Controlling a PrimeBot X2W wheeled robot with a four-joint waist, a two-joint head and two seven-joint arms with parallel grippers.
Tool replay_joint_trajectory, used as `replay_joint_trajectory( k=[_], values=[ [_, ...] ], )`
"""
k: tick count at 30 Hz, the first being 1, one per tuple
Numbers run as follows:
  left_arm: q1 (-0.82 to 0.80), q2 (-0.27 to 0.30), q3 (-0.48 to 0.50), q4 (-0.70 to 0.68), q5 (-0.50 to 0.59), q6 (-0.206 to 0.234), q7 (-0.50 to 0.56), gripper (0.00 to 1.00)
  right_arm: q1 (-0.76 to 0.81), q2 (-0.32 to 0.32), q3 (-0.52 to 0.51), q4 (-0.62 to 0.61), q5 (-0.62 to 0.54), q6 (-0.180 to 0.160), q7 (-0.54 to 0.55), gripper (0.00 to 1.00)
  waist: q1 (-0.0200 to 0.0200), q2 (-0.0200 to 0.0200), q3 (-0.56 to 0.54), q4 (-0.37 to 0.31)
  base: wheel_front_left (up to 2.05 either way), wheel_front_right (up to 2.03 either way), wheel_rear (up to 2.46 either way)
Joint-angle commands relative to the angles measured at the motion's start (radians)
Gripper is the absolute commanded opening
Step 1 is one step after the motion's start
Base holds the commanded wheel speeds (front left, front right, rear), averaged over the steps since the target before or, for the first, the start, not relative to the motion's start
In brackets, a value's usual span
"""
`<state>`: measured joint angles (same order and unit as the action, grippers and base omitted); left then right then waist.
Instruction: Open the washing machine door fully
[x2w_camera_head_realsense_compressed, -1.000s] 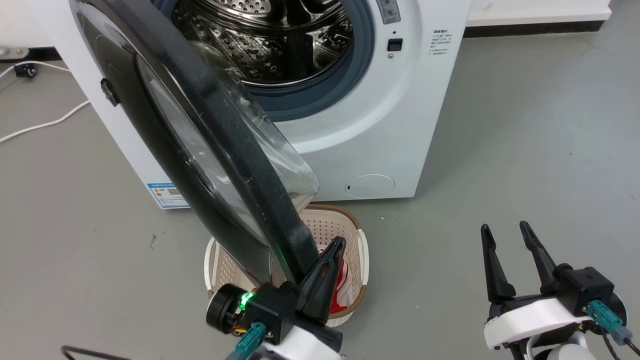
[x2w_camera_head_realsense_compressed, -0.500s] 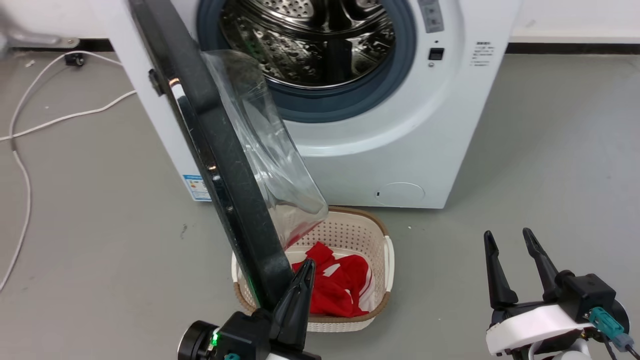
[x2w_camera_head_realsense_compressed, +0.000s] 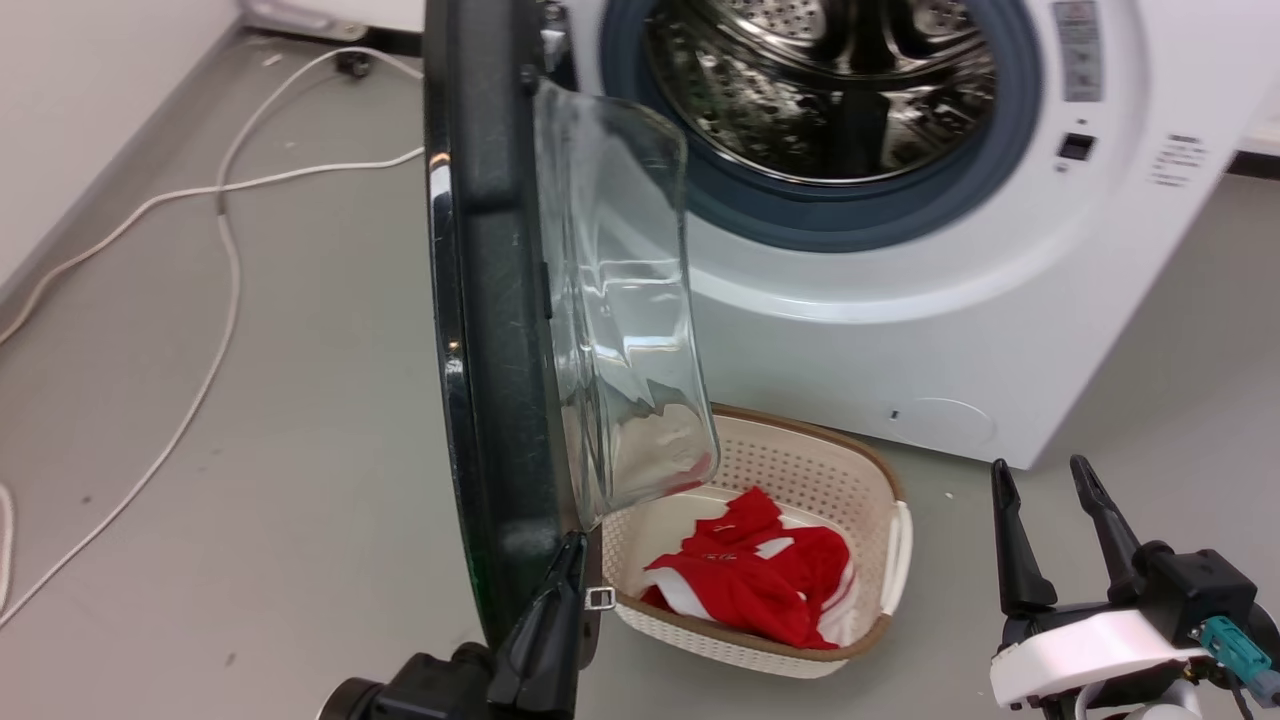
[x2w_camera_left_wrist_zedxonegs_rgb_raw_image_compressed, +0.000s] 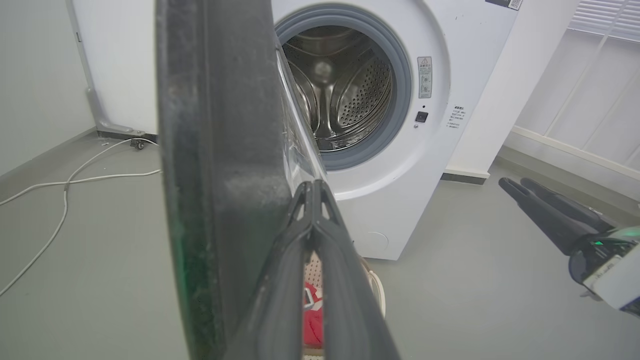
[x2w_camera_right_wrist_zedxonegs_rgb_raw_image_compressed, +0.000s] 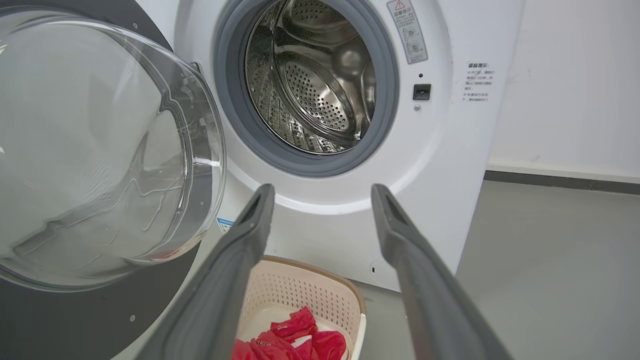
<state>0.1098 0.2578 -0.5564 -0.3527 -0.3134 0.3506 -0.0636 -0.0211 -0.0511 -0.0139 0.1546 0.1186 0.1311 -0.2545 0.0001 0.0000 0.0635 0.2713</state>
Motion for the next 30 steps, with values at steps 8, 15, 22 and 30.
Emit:
replay_joint_trajectory(
  k=[8,15,22,30],
  values=[
    [0.012,0.006,0.098,0.059,-0.086,0.01,-0.027,0.0,-0.02,0.001,0.001,-0.023,-0.018,-0.001,0.011,1.0,-0.0001,0.0,0.028,0.134,0.0,0.0,0.0],
    [-0.028,0.035,0.237,0.178,-0.176,-0.007,-0.089,0.0,-0.038,0.001,0.008,-0.027,-0.022,-0.001,0.016,1.0,-0.0001,0.0,0.053,0.136,0.0,0.0,0.0],
    [-0.077,0.056,0.393,0.285,-0.252,-0.012,-0.16,0.0,-0.045,0.001,0.002,-0.029,-0.024,-0.001,0.02,1.0,-0.0001,0.0,0.075,0.121,0.0,0.0,0.0],
    [-0.186,0.104,0.512,0.469,-0.315,-0.087,-0.188,0.0,-0.057,0.001,-0.003,-0.027,-0.025,-0.001,0.02,1.0,-0.0001,0.0,0.093,0.119,0.0,0.0,0.0]
  ],
)
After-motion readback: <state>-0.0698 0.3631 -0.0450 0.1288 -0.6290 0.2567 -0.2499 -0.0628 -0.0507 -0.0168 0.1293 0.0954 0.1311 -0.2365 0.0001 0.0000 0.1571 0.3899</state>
